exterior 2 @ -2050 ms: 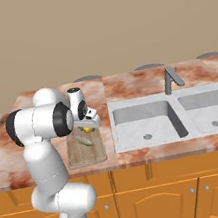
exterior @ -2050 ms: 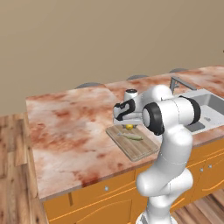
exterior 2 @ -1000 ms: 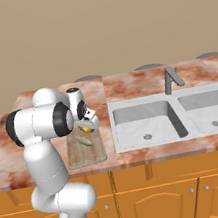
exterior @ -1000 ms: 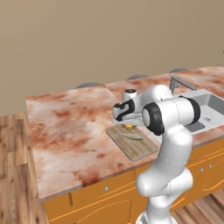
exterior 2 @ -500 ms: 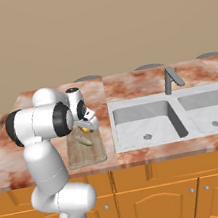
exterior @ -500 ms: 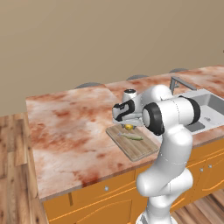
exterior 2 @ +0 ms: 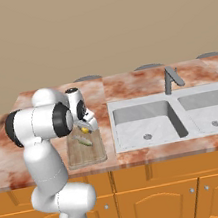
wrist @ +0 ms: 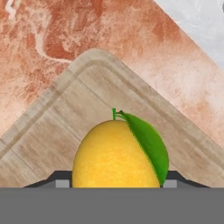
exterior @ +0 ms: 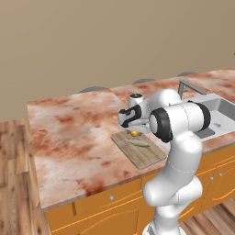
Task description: Retrieve a lemon from the fridge and place it on the cutting board with the fish.
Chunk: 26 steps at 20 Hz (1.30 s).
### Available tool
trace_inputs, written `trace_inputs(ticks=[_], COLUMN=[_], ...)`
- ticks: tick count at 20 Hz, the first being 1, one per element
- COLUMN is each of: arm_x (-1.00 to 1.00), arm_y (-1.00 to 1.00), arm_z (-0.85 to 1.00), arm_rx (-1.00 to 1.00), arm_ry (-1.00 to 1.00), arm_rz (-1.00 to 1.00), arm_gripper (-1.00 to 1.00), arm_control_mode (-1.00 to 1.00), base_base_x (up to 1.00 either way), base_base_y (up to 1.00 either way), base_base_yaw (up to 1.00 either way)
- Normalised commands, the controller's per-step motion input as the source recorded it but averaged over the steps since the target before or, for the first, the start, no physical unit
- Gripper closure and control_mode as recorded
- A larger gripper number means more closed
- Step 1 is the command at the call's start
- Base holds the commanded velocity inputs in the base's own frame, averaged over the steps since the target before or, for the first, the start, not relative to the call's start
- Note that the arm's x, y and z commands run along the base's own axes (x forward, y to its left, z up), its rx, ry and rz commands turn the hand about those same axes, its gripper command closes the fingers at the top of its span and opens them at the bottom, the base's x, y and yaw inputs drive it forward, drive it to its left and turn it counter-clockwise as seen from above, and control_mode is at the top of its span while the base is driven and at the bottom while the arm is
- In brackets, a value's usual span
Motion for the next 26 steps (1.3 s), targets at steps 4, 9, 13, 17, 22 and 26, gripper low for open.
trace_inputs(ticks=[4,9,13,17,22,26], arm_x=[0.00,0.00,-0.01,-0.11,-0.19,-0.31], arm_y=[0.01,0.00,0.00,0.00,0.00,0.00], arm_z=[0.00,0.00,0.02,0.31,0.73,0.92], arm_rx=[0.00,0.00,0.00,0.00,0.00,0.00], arm_ry=[0.00,0.00,0.01,0.00,0.00,0.00], arm_rz=[-0.08,-0.09,-0.12,-0.11,-0.08,-0.06], arm_gripper=[-1.00,-1.00,-1.00,-1.00,-1.00,-1.00], arm_control_mode=[-1.00,-1.00,-1.00,-1.00,-1.00,-1.00], base_base_x=[0.00,0.00,0.00,0.00,0.00,0.00], base_base_y=[0.00,0.00,0.00,0.00,0.00,0.00], base_base_yaw=[0.00,0.00,0.00,0.00,0.00,0.00])
